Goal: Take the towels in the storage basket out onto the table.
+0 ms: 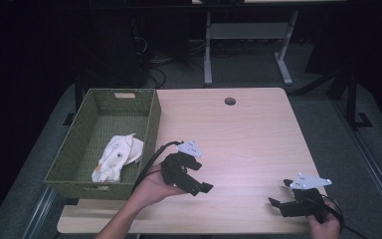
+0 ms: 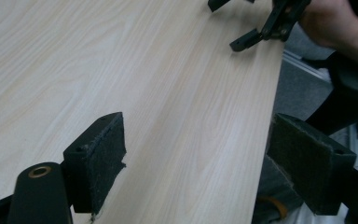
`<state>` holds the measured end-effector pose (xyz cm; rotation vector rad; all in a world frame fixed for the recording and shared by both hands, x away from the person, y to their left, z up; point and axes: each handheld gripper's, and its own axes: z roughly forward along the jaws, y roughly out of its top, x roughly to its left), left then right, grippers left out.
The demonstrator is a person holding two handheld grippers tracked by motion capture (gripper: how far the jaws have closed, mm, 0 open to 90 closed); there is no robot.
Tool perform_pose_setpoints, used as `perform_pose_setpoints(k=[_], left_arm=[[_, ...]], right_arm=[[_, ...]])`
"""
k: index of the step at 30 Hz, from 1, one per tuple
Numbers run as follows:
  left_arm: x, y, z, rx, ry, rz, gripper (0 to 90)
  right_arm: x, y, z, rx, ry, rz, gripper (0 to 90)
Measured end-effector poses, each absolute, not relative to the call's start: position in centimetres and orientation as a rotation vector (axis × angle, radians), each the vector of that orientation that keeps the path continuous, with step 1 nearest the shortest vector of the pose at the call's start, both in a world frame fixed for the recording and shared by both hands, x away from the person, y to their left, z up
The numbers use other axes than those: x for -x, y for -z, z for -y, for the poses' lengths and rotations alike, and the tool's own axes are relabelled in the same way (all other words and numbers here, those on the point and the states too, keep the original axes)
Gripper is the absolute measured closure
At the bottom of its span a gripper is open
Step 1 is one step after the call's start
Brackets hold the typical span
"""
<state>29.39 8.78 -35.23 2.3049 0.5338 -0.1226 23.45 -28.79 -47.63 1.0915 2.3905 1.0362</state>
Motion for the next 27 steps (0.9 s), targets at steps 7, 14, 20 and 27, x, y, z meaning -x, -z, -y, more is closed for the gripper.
perform_pose_setpoints(k=[7,14,20,27], left_arm=[[-31.4,33.0,-9.5,-2.322,0.12,-0.532,18.3],[-32.6,32.0,-11.5,-2.315,0.138,-0.571,18.3],[-33.7,31.4,-13.4,-2.311,0.145,-0.62,18.3],[-34.3,29.9,-16.5,-2.284,0.098,-0.698,19.0]], right_arm=[[-23.4,47.5,28.9,-1.091,-1.061,-2.381,14.0],[-23.4,47.5,28.9,-1.087,-1.063,-2.39,14.0],[-23.3,47.4,29.0,-1.082,-1.06,-2.391,14.0],[-23.2,47.3,28.8,-1.06,-1.042,-2.409,14.0]])
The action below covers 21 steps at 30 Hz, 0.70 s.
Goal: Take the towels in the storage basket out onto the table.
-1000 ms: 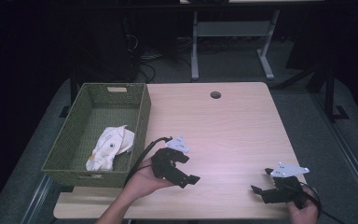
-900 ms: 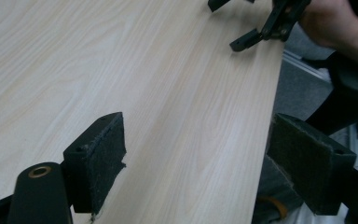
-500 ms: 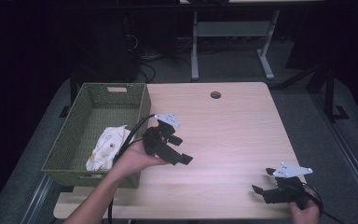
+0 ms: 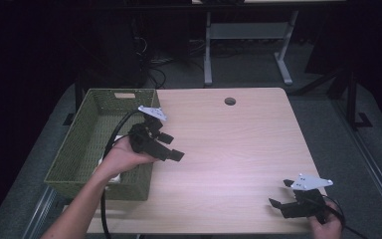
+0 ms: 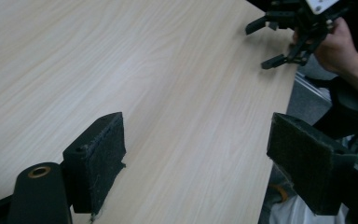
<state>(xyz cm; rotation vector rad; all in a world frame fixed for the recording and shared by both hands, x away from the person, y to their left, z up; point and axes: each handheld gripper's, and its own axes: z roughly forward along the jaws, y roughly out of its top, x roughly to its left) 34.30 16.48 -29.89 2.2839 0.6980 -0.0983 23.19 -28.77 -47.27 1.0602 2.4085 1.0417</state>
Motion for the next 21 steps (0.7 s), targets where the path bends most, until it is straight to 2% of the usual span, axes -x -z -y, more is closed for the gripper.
perform_pose_setpoints(k=[21], left_arm=[[-36.0,29.3,-24.1,-2.205,0.03,-0.924,18.6]], right_arm=[[-23.0,47.2,29.0,-1.073,-1.044,-2.397,14.0]])
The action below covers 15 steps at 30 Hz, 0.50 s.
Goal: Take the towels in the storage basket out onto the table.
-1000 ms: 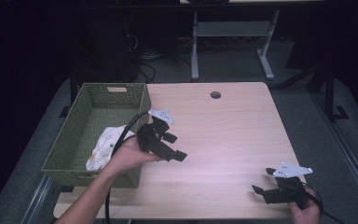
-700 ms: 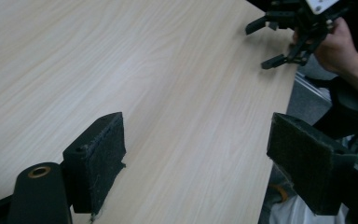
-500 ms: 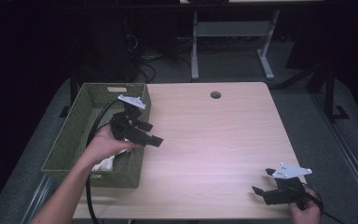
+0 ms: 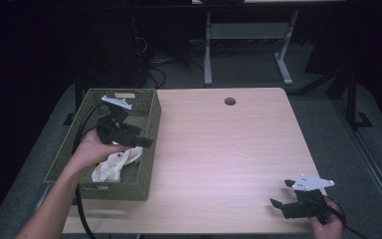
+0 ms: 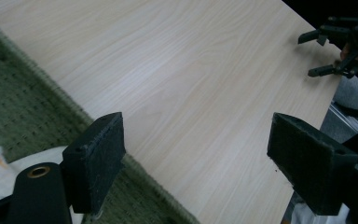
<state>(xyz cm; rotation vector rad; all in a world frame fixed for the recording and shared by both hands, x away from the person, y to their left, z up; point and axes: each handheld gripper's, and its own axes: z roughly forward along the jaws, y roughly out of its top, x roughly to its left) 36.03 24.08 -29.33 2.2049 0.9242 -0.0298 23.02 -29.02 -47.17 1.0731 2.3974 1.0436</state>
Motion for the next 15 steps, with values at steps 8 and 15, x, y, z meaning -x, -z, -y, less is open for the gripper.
perform_pose_setpoints(k=[8,15], left_arm=[[-36.2,29.6,-26.4,-2.179,-0.009,-1.008,18.6],[-36.7,30.6,-28.5,-2.156,-0.035,-1.094,18.6]], right_arm=[[-22.9,47.1,29.1,-1.061,-1.044,-2.398,14.0],[-22.9,47.1,29.1,-1.073,-1.042,-2.397,14.0]])
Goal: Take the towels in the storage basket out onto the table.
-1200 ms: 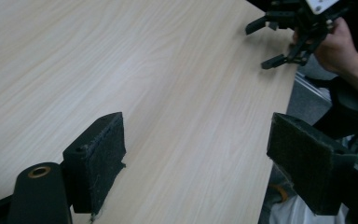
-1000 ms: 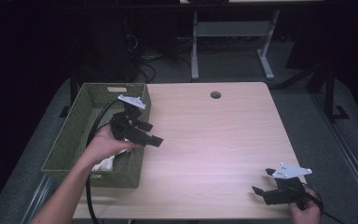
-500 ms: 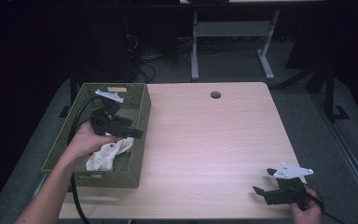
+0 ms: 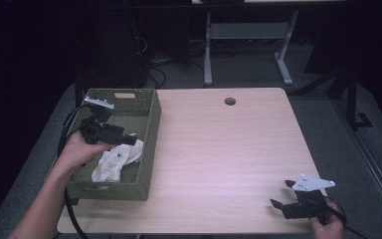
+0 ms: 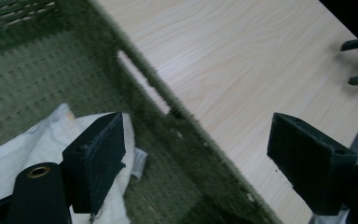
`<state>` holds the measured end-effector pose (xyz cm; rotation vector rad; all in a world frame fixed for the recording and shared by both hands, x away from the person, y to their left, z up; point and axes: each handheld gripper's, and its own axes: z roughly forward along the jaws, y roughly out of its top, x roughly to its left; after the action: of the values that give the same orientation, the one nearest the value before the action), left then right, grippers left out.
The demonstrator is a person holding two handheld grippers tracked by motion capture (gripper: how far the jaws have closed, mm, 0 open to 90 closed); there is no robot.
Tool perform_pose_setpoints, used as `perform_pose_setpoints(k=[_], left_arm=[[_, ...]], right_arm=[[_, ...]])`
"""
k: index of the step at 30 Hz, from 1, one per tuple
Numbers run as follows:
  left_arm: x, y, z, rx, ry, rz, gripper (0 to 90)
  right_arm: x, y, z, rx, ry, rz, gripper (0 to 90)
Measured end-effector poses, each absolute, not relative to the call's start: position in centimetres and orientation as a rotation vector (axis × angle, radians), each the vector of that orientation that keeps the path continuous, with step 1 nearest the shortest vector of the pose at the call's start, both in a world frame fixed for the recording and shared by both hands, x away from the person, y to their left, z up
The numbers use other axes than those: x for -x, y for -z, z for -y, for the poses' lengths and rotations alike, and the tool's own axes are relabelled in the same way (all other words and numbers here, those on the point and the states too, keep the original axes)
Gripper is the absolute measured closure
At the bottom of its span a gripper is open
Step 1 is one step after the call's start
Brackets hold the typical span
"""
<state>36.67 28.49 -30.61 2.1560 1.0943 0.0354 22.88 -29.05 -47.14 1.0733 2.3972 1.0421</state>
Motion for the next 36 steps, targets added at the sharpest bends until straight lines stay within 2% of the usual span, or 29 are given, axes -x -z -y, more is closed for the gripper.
perform_pose_setpoints(k=[7,15,19,25,36], left_arm=[[-37.1,32.0,-30.6,-2.143,-0.075,-1.181,18.8],[-37.5,33.9,-31.8,-2.205,-0.1,-1.263,20.7],[-37.6,34.8,-31.8,-2.252,-0.079,-1.283,27.5],[-37.8,35.7,-31.5,-2.322,-0.104,-1.299,32.6],[-38.5,38.2,-31.7,-2.405,-0.116,-1.384,35.0]], right_arm=[[-22.9,47.2,29.0,-1.068,-1.042,-2.399,14.0],[-22.9,47.2,29.0,-1.072,-1.043,-2.397,14.0],[-22.9,47.2,29.0,-1.067,-1.042,-2.4,14.0],[-22.9,47.2,29.0,-1.069,-1.045,-2.399,14.0],[-22.9,47.2,29.0,-1.068,-1.044,-2.399,14.0]])
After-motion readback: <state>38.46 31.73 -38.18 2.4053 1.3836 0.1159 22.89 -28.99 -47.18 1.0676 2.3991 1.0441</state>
